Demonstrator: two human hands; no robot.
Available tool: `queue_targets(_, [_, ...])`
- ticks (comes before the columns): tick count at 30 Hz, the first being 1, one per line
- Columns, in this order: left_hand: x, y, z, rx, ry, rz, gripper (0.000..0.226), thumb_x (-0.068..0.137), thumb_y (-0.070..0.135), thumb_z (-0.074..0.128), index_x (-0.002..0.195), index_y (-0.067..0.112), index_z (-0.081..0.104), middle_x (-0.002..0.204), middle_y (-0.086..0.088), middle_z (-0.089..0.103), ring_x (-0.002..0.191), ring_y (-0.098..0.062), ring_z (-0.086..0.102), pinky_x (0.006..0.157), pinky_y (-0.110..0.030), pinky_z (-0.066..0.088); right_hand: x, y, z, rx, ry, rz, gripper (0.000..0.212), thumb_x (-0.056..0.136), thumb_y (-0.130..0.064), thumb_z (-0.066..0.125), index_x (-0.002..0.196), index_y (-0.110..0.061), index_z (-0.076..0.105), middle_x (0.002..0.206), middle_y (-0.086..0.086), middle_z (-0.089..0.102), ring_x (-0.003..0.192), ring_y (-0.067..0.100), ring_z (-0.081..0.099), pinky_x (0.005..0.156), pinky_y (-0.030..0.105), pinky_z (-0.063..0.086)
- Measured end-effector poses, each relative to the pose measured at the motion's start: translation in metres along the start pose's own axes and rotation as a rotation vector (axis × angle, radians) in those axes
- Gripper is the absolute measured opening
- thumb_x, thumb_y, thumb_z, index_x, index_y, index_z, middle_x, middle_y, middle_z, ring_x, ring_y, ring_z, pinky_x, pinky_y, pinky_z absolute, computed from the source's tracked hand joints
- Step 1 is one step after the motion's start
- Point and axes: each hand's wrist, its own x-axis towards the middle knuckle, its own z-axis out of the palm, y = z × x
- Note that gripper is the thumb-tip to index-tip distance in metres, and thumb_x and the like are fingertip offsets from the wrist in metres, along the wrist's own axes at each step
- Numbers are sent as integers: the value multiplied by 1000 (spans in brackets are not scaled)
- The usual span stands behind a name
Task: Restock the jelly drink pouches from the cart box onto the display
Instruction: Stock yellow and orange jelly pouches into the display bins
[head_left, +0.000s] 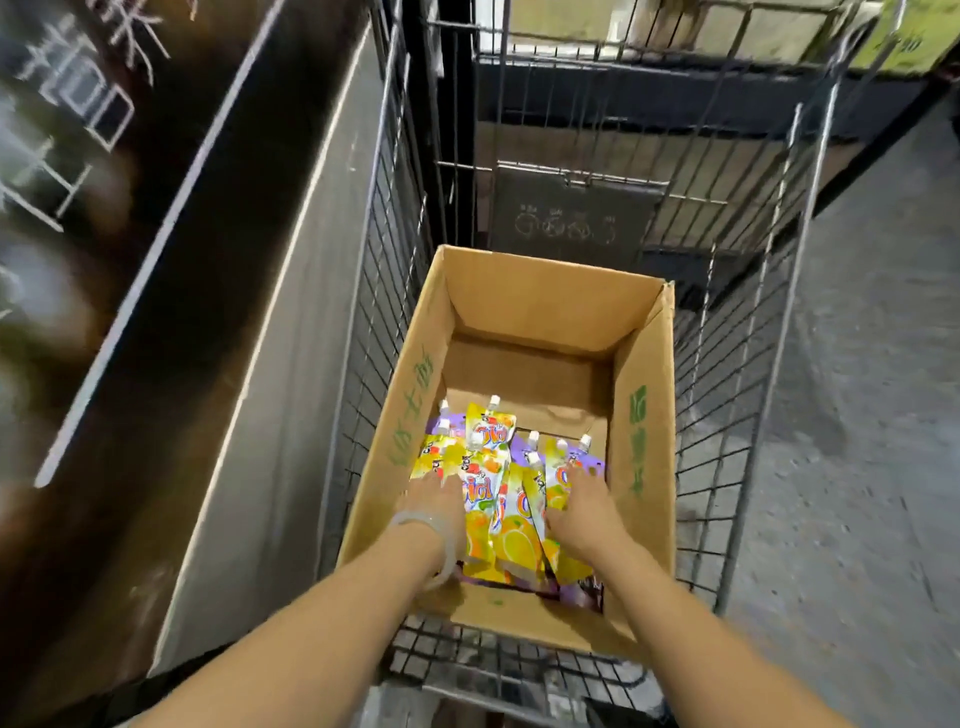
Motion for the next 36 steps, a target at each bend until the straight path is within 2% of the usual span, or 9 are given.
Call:
queue_targets(4, [46, 3, 13, -82, -51, -54, 53, 87, 22, 57, 134, 10, 35, 137, -10, 42, 127, -28, 43, 99, -39, 44, 47, 13, 22, 139, 26, 135, 56, 94, -30, 48, 145, -13, 30, 146, 12, 38, 134, 29, 35, 109, 36, 34])
queue_targets(10, [72, 13, 28, -508, -40, -329, 57, 90, 45, 53, 129, 5, 45, 132, -11, 52, 121, -27, 53, 95, -33, 45, 82, 26, 40, 233, -15, 354, 50, 101, -33, 30, 146, -10, 27, 145, 21, 34, 130, 37, 40, 105, 40, 35])
queue_targets(14, [78, 14, 36, -594, -119, -402, 60, 86, 44, 60, 129, 5, 46, 128, -11, 57, 117, -27, 56, 91, -32, 47, 84, 24, 43, 460, 8, 490, 59, 92, -39, 54, 134, -1, 40, 137, 21, 47, 126, 35, 46, 104, 38, 40])
queue_targets(16, [78, 16, 36, -623, -141, -413, 60, 87, 41, 61, 132, 5, 44, 130, -10, 55, 121, -28, 53, 91, -32, 45, 79, 22, 42, 544, -39, 478, 58, 78, -32, 73, 122, -2, 50, 128, 18, 56, 118, 32, 55, 98, 36, 45])
queue_targets(20, [72, 23, 29, -722, -145, -392, 45, 91, 29, 57, 127, 5, 41, 97, -6, 57, 108, -27, 56, 79, -32, 42, 68, 20, 53, 557, -150, 466, 70, 52, -24, 86, 111, -3, 55, 113, 14, 64, 103, 29, 63, 89, 41, 53])
queue_targets(24, [61, 15, 30, -798, -120, -327, 53, 92, 25, 56, 136, 6, 32, 129, -13, 52, 112, -30, 54, 85, -32, 42, 48, 14, 45, 515, -29, 367, 52, 67, -15, 79, 107, -7, 47, 107, 11, 62, 99, 30, 61, 78, 34, 50])
queue_targets(27, [51, 3, 27, -920, -53, -341, 45, 90, 20, 60, 131, 13, 43, 114, -8, 60, 91, -24, 56, 76, -26, 41, 39, 15, 36, 626, -5, 308, 49, 76, -7, 71, 118, -6, 44, 96, 9, 61, 89, 28, 61, 74, 32, 50])
queue_targets(31, [32, -3, 9, -1022, 13, -246, 16, 88, 10, 58, 85, 23, 48, 81, 4, 56, 71, -14, 52, 71, -25, 43, 27, 4, 12, 940, -81, 247, 38, 81, -8, 71, 114, -10, 51, 102, 10, 68, 87, 27, 65, 74, 32, 56])
queue_targets(36, [-17, 2, -26, -1213, 159, -132, 30, 89, 6, 59, 117, 16, 51, 109, -3, 59, 97, -19, 54, 82, -27, 43, 4, -22, -29, 1053, -176, 39, 32, 85, -12, 68, 114, -14, 55, 102, 9, 70, 90, 27, 69, 85, 50, 55])
